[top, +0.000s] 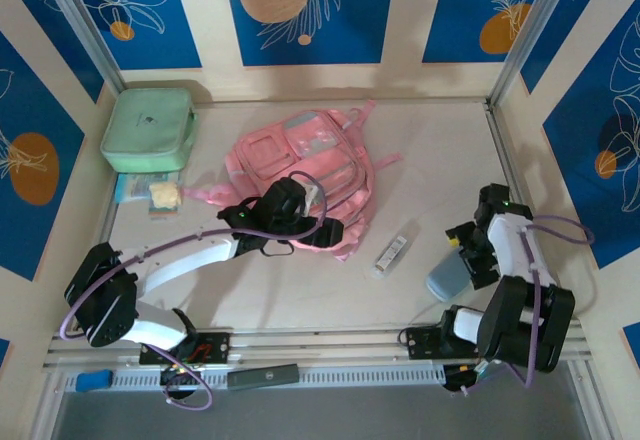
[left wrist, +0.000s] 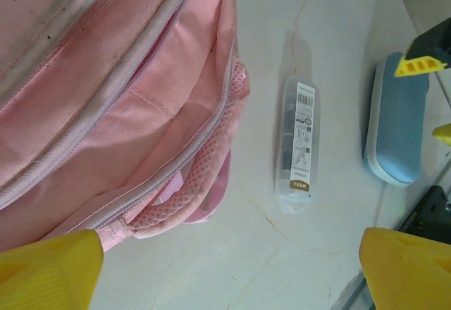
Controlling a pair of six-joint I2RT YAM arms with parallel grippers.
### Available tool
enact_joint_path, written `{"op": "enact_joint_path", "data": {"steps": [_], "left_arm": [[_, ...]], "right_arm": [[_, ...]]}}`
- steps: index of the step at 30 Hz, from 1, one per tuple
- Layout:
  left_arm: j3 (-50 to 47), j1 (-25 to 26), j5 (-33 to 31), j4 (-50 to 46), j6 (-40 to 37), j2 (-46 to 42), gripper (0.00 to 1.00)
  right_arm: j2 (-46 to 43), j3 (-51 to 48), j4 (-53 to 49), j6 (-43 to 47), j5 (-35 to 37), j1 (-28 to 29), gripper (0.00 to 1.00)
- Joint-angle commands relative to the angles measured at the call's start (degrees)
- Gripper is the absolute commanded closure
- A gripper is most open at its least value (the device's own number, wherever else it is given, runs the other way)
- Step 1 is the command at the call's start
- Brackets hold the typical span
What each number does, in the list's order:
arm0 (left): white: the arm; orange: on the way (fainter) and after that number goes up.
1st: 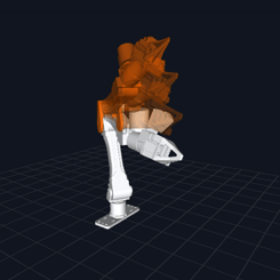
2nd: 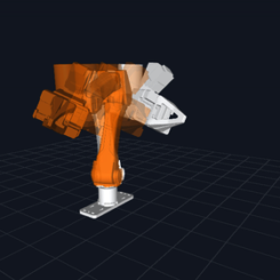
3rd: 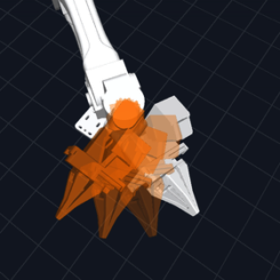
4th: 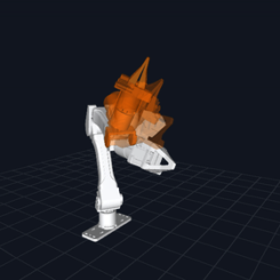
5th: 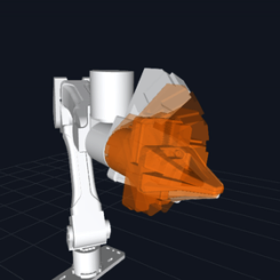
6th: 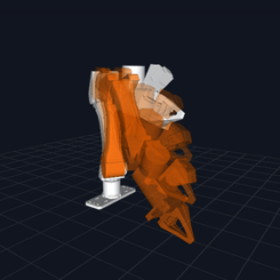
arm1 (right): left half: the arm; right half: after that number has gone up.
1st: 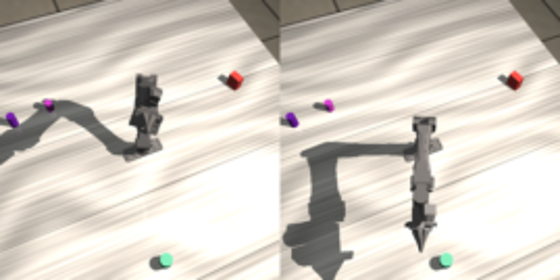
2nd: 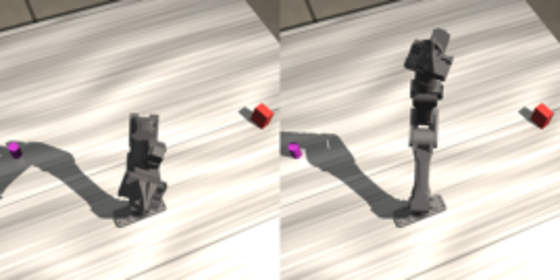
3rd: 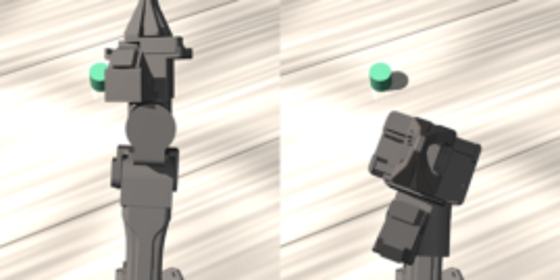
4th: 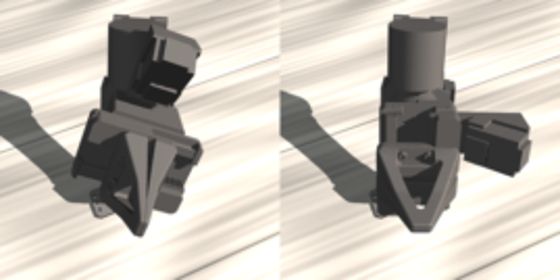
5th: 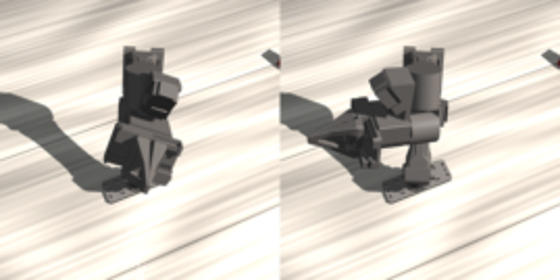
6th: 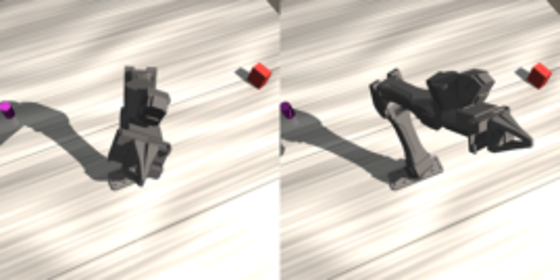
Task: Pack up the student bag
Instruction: Move the pencil case to the middle-right of the table, then pick up the pencil case from the middle-right of the table.
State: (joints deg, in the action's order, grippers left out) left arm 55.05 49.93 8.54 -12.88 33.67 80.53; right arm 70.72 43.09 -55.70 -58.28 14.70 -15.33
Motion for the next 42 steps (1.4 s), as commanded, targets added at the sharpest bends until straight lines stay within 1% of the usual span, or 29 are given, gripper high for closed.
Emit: {"op": "enact_joint_path", "data": {"steps": [1,2,4,6,8,9,12,14,16,18,21,24,28,31,35,37,38,40,42], "left_arm": [[0.73,0.35,-1.46,-1.19,-1.59,-1.56,0.03],[0.51,0.34,-2.14,-1.57,-1.85,-1.86,0.01],[0.63,0.3,-4.56,-3.42,-2.33,-2.28,0.0],[0.77,0.19,-7.42,-5.06,-4.03,-2.6,0.01],[1.49,0.01,-9.95,-6.73,-5.28,-2.85,0.01],[1.82,-0.08,-10.65,-7.21,-6.13,-3.01,0.01],[3.05,-0.31,-11.64,-7.8,-8.37,-2.61,0.01],[4.5,-0.44,-11.62,-8.5,-10.02,-1.93,0.01],[5.72,-0.53,-12.31,-9.06,-11.08,-1.22,0.01],[6.76,-0.75,-12.55,-9.43,-12.05,-0.58,0.01],[7.35,-0.98,-12.37,-9.54,-12.14,-0.11,0.01],[7.06,-1.06,-12.14,-9.04,-11.55,-0.08,0.01],[7.02,-1.23,-12.7,-9.45,-10.65,-0.71,0.01],[7.07,-1.49,-13.5,-9.97,-11.05,-1.33,0.01],[9.04,-2.38,-13.98,-12.45,-11.8,-0.95,0.01],[9.94,-2.62,-14.45,-13.25,-12.63,-0.95,0.01],[10.5,-2.81,-15.0,-13.92,-13.27,-0.84,0.01],[11.76,-3.28,-16.7,-15.86,-14.67,-0.34,0.01],[13.33,-3.78,-18.81,-18.34,-16.3,0.53,0.01]], "right_arm": [[4.09,0.84,3.41,-2.3,-1.68,3.85,0.01],[5.62,1.97,4.12,-2.04,-1.9,5.72,0.01],[7.91,3.81,6.39,0.2,-3.18,9.56,0.01],[9.72,6.74,5.8,2.7,-0.6,13.51,0.01],[9.79,8.21,5.28,5.18,0.83,15.04,0.01],[9.79,8.28,4.98,6.34,0.93,14.95,0.01],[10.56,8.01,0.67,4.73,2.33,13.01,0.01],[9.74,6.06,1.38,3.27,1.77,13.21,0.01],[8.84,4.22,4.17,2.39,-0.9,13.35,0.01],[9.98,4.12,5.71,1.68,-2.71,14.04,0.01],[13.2,5.92,4.99,-0.1,-1.97,15.33,0.01],[15.34,4.5,8.39,-2.18,-4.48,14.72,0.01],[15.15,6.75,7.48,-1.53,-1.91,16.07,0.01],[13.44,6.6,7.82,0.25,-1.54,16.11,0.08],[12.68,3.6,11.61,2.77,-7.94,11.82,0.28],[12.08,3.32,12.02,4.01,-7.94,11.06,0.36],[11.7,3.4,11.98,4.98,-7.85,10.86,0.38],[10.7,3.71,11.45,6.39,-7.33,10.6,0.39],[9.44,3.73,11.26,8.27,-7.7,10.01,0.42]]}}
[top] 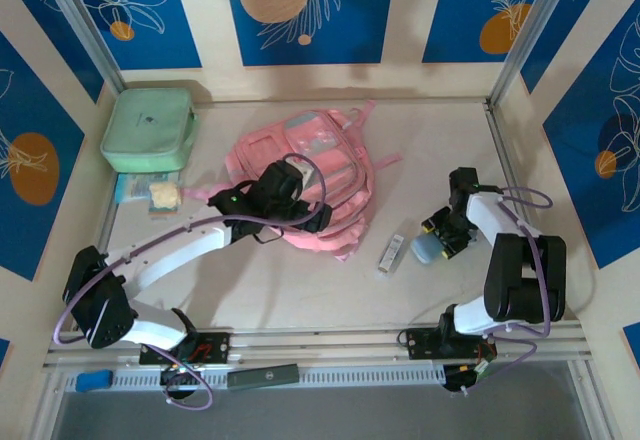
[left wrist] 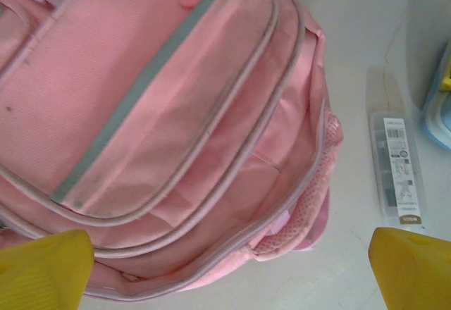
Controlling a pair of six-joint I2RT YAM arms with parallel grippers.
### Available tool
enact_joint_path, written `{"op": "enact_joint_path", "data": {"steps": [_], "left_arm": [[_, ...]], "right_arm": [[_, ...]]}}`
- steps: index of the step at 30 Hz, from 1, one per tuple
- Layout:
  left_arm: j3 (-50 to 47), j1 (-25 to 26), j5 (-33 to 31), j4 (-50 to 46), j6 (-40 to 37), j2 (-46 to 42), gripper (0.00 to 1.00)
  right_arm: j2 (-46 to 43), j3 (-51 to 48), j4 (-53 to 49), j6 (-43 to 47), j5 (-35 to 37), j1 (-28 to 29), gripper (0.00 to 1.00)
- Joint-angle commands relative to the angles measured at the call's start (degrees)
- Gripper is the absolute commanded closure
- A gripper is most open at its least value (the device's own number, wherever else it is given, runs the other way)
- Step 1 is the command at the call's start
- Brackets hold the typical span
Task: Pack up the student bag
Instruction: Pick up the pencil case from the middle-right of the table, then open the student bag at the center of the table.
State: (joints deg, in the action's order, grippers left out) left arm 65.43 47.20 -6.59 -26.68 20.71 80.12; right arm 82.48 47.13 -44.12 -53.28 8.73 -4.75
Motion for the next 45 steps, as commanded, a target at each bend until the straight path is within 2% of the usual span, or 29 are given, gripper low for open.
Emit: {"op": "enact_joint_path", "data": {"steps": [1,6,12,17,30,33,36,38,41,43,45], "left_arm": [[3.53,-1.31,-4.46,-5.29,-4.3,1.43,0.01],[5.77,-1.64,-4.81,-6.98,-11.28,4.97,0.01],[12.44,-1.64,-5.92,-10.39,-20.17,14.35,0.01],[13.86,-1.49,-2.35,-5.63,-25.27,19.42,0.0],[16.35,-1.46,-13.57,1.75,-33.83,27.61,0.01],[18.6,-2.0,-19.84,0.94,-34.42,28.82,0.01],[19.61,-2.81,-19.45,1.41,-34.73,27.55,0.01],[20.12,-3.79,-17.83,1.9,-34.49,26.56,0.11],[21.39,-5.18,-16.04,0.9,-33.36,26.56,0.39],[21.84,-5.55,-12.94,-0.17,-32.88,27.32,0.53],[21.84,-5.58,-11.89,-0.52,-32.57,28.27,0.73]], "right_arm": [[-3.04,-0.29,-0.42,3.82,-2.07,-0.97,0.43],[-6.38,1.69,-2.92,8.08,-2.36,-1.57,0.43],[-10.07,5.03,-6.32,12.14,-5.91,-0.12,0.42],[-11.51,6.95,-8.28,12.83,-7.71,2.34,0.4],[-10.45,7.77,-6.82,12.49,-8.76,4.39,0.36],[-10.45,8.22,-6.95,12.88,-8.44,4.73,0.36],[-10.41,8.88,-7.45,13.25,-7.92,5.35,0.35],[-10.49,9.2,-7.63,13.26,-7.93,5.95,0.35],[-10.24,9.98,-8.0,12.68,-7.68,7.04,0.35],[-10.26,10.46,-7.92,12.24,-7.66,7.82,0.35],[-10.28,11.02,-8.25,12.06,-7.68,8.33,0.35]]}}
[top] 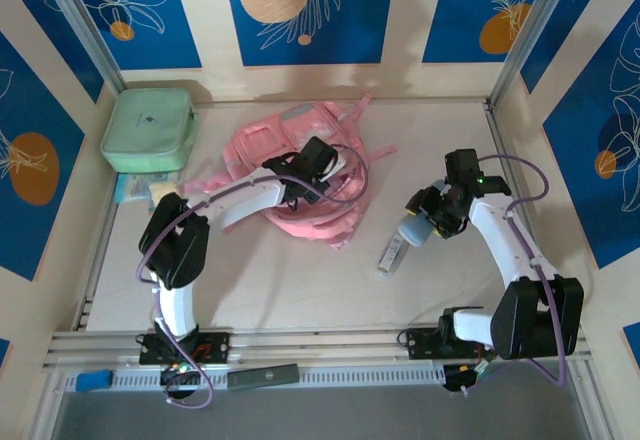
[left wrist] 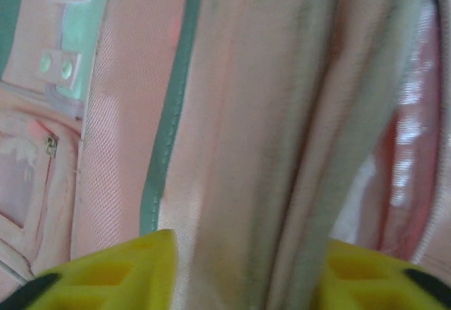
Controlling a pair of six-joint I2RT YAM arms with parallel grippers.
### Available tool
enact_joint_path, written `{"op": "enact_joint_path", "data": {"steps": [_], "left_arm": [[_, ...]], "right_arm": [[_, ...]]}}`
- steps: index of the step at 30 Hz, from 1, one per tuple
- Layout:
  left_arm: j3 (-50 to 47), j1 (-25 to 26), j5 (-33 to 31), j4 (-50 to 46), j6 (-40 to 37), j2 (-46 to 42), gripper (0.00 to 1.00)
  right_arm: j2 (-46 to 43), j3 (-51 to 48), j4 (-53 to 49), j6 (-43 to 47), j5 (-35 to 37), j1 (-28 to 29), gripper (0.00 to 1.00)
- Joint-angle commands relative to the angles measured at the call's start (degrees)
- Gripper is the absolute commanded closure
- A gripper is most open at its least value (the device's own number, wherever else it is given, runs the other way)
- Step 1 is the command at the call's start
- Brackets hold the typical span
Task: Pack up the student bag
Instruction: Open the student bag at the center of the table, then place the loose stationery in the student bag.
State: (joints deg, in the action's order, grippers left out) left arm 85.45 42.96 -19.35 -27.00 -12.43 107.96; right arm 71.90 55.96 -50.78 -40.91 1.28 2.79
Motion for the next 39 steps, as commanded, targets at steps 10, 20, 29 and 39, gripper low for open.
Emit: {"op": "enact_joint_path", "data": {"steps": [10,20,29,39], "left_arm": [[7.51,-1.27,3.65,-5.72,4.68,-1.7,1.0],[15.85,0.49,14.43,-12.32,31.53,-5.39,1.0],[21.09,0.29,11.17,-13.05,39.06,-6.88,1.0],[20.33,0.02,12.57,-12.38,38.96,-6.88,1.0]], "right_arm": [[1.71,5.85,-1.34,0.93,-6.78,4.07,0.33],[14.51,18.54,4.13,-5.98,-10.59,19.37,0.32],[29.0,24.34,14.97,-9.06,-14.1,20.56,0.18],[20.58,14.43,17.8,-6.38,-19.77,14.37,0.04]]}}
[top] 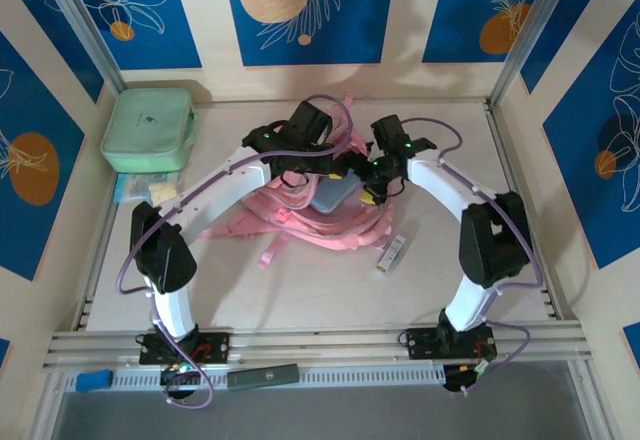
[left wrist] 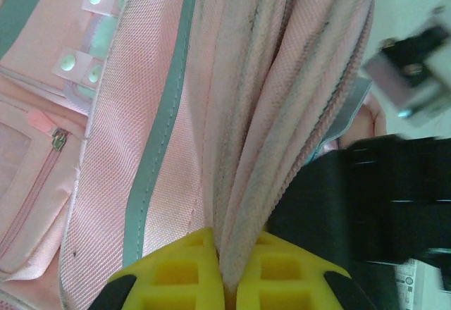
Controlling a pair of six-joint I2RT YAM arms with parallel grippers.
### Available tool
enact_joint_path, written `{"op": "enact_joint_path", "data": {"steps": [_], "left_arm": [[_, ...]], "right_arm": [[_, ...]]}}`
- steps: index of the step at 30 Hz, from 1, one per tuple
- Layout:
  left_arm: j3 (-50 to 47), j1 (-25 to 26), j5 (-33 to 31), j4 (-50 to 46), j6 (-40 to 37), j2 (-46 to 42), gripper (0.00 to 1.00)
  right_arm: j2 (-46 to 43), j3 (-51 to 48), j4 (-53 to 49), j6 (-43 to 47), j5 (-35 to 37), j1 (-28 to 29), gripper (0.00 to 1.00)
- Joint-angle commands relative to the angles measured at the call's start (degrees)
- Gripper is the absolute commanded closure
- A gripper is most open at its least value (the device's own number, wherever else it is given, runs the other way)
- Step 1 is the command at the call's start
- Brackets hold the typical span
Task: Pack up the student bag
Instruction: Place the loose stationery in the student bag.
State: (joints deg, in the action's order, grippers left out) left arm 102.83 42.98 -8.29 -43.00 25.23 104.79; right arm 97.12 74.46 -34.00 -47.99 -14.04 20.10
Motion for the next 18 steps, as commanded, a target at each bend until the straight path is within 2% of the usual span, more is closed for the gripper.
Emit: {"op": "enact_joint_path", "data": {"steps": [1,6,13,15,18], "left_arm": [[2.76,0.0,1.78,3.75,1.45,-3.7,1.0],[1.87,0.04,5.29,5.76,2.33,-3.63,1.0],[1.81,0.18,6.16,5.93,2.63,-3.97,1.0],[1.64,0.22,6.51,5.65,2.39,-4.23,1.0],[1.26,0.13,5.15,5.39,1.99,-4.47,1.0]], "right_arm": [[-5.77,-5.97,2.32,0.62,-5.47,-3.95,0.07],[-3.01,-7.39,4.52,-0.15,-5.48,-5.66,0.35],[9.88,4.21,7.57,-1.45,0.52,0.93,0.81],[12.54,6.07,11.19,-2.08,2.0,2.92,0.86],[16.28,9.28,17.15,-2.04,-1.26,5.21,0.92]]}}
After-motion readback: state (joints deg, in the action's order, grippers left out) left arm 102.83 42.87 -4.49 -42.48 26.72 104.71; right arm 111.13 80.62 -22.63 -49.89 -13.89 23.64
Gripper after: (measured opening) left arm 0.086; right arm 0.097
